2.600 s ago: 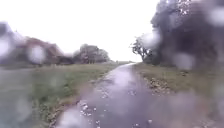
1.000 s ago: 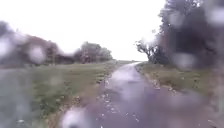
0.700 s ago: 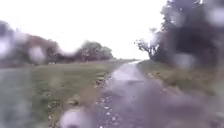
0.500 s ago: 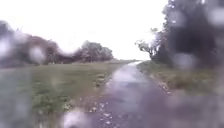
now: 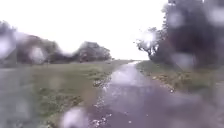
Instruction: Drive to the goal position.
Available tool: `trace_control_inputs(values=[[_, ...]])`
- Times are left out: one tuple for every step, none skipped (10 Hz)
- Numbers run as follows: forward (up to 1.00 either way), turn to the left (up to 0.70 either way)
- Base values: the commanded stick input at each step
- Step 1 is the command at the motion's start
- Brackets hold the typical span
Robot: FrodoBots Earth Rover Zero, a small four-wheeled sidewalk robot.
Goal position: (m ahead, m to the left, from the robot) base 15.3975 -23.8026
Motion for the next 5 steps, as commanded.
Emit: trace_control_inputs(values=[[1.0,0.0],[1.0,0.0],[1.0,0.0],[1.0,0.0],[1.0,0.0]])
